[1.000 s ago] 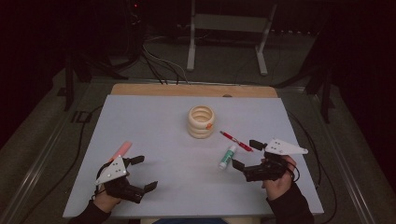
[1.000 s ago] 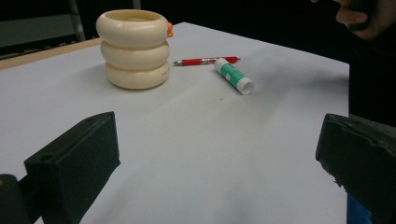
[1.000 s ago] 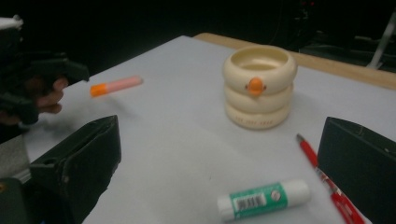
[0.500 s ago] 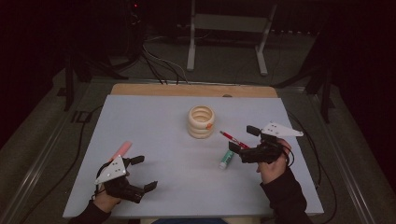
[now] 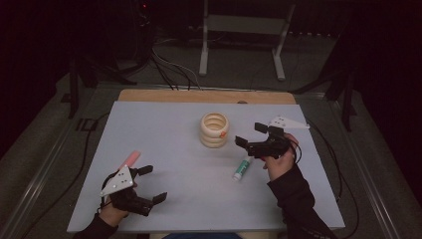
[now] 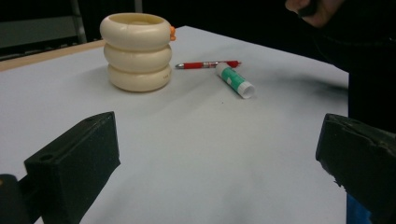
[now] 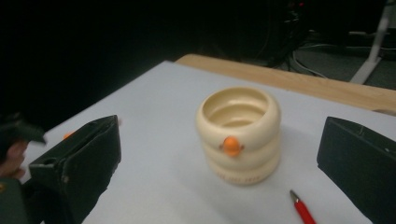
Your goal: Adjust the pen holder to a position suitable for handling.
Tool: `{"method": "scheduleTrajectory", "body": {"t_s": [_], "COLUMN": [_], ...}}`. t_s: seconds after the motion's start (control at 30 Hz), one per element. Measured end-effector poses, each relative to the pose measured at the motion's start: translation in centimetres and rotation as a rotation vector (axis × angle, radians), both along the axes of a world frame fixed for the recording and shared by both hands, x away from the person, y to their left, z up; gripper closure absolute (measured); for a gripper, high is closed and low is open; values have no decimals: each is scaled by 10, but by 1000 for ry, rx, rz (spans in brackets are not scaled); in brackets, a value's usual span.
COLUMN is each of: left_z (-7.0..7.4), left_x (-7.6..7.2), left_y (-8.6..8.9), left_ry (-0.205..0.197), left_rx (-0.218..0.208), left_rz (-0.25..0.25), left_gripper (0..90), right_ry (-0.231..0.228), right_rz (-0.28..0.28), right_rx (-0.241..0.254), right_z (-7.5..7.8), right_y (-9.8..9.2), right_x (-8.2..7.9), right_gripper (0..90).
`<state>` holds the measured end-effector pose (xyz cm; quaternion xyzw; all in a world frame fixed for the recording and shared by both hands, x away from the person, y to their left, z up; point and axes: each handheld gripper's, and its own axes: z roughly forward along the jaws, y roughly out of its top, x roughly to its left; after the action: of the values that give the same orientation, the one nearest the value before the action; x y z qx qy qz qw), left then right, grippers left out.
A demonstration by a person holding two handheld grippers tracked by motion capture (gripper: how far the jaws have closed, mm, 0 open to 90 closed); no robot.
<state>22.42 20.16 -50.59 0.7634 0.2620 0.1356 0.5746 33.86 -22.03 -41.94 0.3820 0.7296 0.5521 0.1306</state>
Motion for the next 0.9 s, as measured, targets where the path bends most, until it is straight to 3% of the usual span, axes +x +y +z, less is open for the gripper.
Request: {"method": "scheduleTrajectory", "body": {"t_s": [0.13,0.27,0.5,0.57,0.6,0.63,0.83,0.9], "left_z": [0,0,0,0,0,0,0,0], "left_x": [0,0,0,1,0,0,0,0], "left_y": [0,0,-1,-1,-1,-1,-1,-1], "left_ry": [2,1,3,5,2,1,1,3], "left_rx": [-6,-5,-3,-2,2,0,0,-6], "left_rz": [-3,-7,-13,-11,-11,-11,-13,-10], "left_gripper": [2,2,2,2,2,2,2,2], "right_ry": [7,24,91,91,158,180,192,198], "right_rz": [-17,0,-25,-25,-73,-98,-127,-141], "right_rx": [19,43,23,23,43,51,40,21], "right_z": [-2,-4,-10,-10,-13,-14,-18,-19], "right_y": [2,5,14,14,17,18,22,25], "right_x": [12,25,47,47,57,62,73,77], "right_gripper": [0,0,0,0,0,0,0,50]}}
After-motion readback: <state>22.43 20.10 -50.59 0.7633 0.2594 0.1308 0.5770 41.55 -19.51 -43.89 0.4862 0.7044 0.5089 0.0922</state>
